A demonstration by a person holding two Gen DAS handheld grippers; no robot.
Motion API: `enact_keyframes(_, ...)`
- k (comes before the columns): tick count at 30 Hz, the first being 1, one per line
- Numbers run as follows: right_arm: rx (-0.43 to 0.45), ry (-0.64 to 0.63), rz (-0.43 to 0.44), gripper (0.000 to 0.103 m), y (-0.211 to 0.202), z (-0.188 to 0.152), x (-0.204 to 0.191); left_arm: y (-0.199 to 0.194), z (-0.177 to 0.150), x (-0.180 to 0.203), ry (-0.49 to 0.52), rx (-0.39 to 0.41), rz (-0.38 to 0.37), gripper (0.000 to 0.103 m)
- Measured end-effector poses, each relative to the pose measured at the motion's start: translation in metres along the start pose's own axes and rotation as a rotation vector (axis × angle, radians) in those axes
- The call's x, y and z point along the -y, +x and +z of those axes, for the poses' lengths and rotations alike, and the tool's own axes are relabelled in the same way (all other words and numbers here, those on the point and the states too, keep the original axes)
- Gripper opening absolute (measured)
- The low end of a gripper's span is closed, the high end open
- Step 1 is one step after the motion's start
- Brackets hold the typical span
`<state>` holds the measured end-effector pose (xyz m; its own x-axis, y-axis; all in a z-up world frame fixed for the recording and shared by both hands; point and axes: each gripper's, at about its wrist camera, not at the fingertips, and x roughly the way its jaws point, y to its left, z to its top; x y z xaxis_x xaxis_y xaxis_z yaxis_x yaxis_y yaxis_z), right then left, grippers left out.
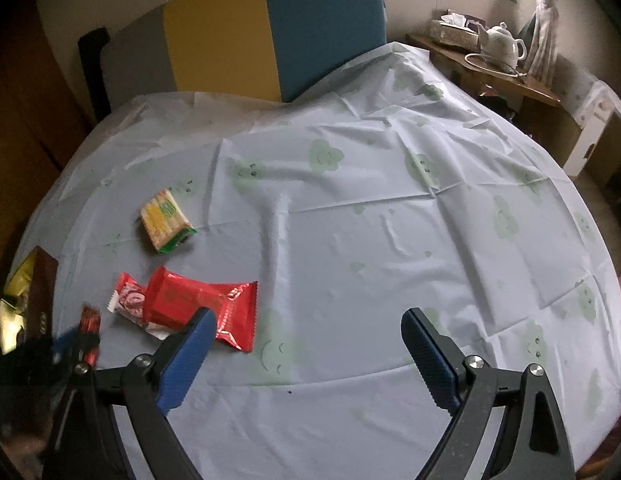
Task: Organize snacks
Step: 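Hold the red candy in the left tool while the right tool grasps the red bar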
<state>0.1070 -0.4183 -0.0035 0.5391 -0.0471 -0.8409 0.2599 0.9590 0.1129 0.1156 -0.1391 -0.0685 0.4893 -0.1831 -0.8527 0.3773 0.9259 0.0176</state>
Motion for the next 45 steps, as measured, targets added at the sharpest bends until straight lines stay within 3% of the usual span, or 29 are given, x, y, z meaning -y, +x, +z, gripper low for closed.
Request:
enact_keyframes(4,0.005,-0.010,0.016,0.094,-0.001,-0.002,-0.001,-0.007,-0.024,0.006,0.047,0.082,0.005,0.023)
enact_keyframes(10,0.015,-0.102,0.124,0.094,-0.002,-0.006,-0.024,-0.006,-0.035,0.001,0.046,0.162,-0.027,0.023)
enact_keyframes(14,-0.054,-0.247,0.192,0.092,0.008,-0.017,-0.054,-0.006,-0.036,0.001,0.047,0.176,-0.030,0.023)
enact_keyframes(26,-0.160,-0.752,0.161,0.090,0.064,-0.004,-0.116,-0.009,-0.040,-0.004,0.023,0.196,-0.061,0.023)
enact_keyframes(29,-0.191,-0.821,0.167,0.089,0.082,-0.001,-0.126,-0.009,-0.041,-0.005,0.021,0.198,-0.066,0.023)
enact_keyframes(32,-0.250,-0.821,0.203,0.075,0.098,0.000,-0.128,-0.008,-0.041,-0.007,0.014,0.199,-0.077,0.023)
enact_keyframes(34,-0.259,-0.794,0.240,0.049,0.093,0.002,-0.125,-0.008,-0.040,-0.007,0.013,0.199,-0.080,0.023)
enact_keyframes(37,-0.323,-0.684,0.259,0.050,0.085,0.002,-0.110,-0.008,-0.041,-0.007,0.013,0.203,-0.078,0.023)
enact_keyframes(39,-0.318,-0.635,0.246,0.049,0.075,-0.005,-0.098,-0.008,-0.041,-0.007,0.012,0.203,-0.079,0.023)
enact_keyframes(45,-0.365,-0.481,0.263,0.053,0.050,-0.044,-0.069,-0.008,-0.041,-0.005,0.018,0.206,-0.070,0.023)
